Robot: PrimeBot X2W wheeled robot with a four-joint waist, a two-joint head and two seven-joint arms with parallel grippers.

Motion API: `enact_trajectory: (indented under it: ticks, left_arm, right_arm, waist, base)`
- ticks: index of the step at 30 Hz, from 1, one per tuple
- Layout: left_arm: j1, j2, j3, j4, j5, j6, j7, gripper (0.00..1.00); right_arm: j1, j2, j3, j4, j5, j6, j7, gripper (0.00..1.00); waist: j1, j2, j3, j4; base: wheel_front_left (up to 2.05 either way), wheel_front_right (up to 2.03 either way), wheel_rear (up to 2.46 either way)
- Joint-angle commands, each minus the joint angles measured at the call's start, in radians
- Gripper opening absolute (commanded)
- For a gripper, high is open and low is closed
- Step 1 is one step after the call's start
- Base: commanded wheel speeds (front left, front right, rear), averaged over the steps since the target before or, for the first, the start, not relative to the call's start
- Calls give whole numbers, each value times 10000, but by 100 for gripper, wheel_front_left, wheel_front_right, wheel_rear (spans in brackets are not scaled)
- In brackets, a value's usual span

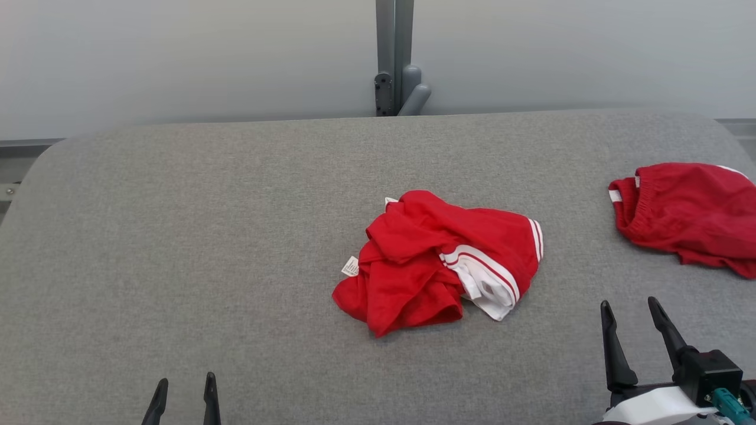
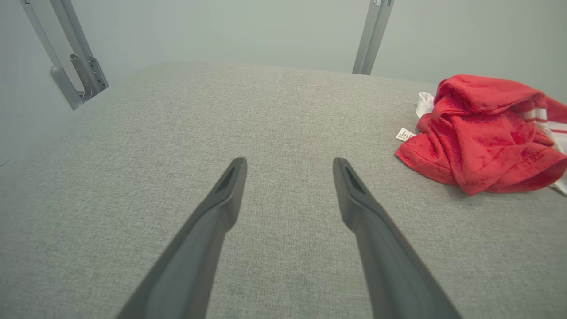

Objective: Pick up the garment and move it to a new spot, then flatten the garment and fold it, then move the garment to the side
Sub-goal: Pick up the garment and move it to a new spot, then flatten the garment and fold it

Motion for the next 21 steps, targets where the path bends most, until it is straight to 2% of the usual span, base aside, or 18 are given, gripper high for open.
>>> enact_trajectory:
  ticks: [1,10,21]
  left_arm:
    - [164,-88,174,-26,132,-137,-31,100]
    - [17,-752,1266,138,855,-1154,-31,100]
    - [-160,-1055,1760,337,1267,-1674,-31,100]
  right_arm:
    - [198,-22,42,74,-49,-11,-14,100]
    - [329,-25,304,400,58,-11,-14,100]
    - [290,-25,415,514,137,-11,-14,100]
  waist:
    - [1,1,-155,278]
    - [1,1,-234,633]
    - [1,1,-168,500]
  base:
    - [0,0,0]
    - [0,0,0]
    - [0,0,0]
